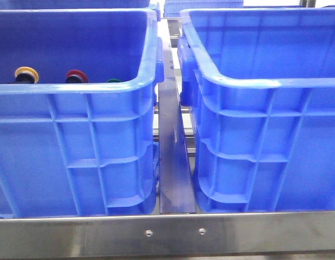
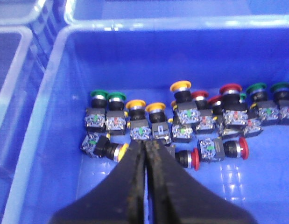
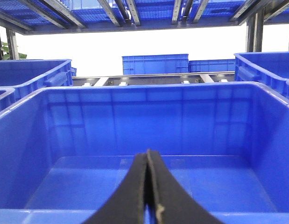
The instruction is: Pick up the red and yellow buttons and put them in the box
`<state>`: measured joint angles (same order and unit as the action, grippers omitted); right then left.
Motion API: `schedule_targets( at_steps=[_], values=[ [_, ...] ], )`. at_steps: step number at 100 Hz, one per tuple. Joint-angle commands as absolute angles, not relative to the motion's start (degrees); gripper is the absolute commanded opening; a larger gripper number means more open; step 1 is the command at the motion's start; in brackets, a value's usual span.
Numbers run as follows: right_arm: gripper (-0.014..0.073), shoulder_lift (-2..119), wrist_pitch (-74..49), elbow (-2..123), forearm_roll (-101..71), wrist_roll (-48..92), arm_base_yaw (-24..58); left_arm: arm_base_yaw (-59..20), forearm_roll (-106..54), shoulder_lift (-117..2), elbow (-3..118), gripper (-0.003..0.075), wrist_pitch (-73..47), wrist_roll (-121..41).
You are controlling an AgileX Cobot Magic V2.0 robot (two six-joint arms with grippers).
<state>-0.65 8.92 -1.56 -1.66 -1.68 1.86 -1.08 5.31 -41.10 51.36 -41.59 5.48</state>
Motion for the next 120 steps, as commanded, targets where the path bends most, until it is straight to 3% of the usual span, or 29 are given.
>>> schedule_targets(
  at_steps=[1, 19, 26, 77, 120],
  values=[
    [-0.0068, -1.6, 13.5, -1.9, -1.0, -1.3, 1.7, -1.1, 4.8, -41.7, 53.3, 0.0073, -37.9, 5.7],
    [-0.0068, -1.6, 13.5, -1.9, -1.0, -1.3, 1.7, -1.1, 4.7, -41.9, 53.3, 0.0412, -37.5, 5.7],
    [-0.0068, -1.6, 13.5, -1.9, -1.0, -1.3, 1.7, -1.1, 4.0, -41.9, 53.3, 0.0483, -36.7, 5.7],
    [-0.0068, -1.6, 13.5, -1.9, -1.0, -1.3, 1.7, -1.5, -7.1, -46.7, 54.8, 0.0476, -39.0, -0.4],
    [-0.0068, -1.6, 13.5, -1.9, -1.0, -1.3, 1.7, -16.8, -5.1, -68.8, 68.6, 0.0473, -40.9, 2.3]
  ],
)
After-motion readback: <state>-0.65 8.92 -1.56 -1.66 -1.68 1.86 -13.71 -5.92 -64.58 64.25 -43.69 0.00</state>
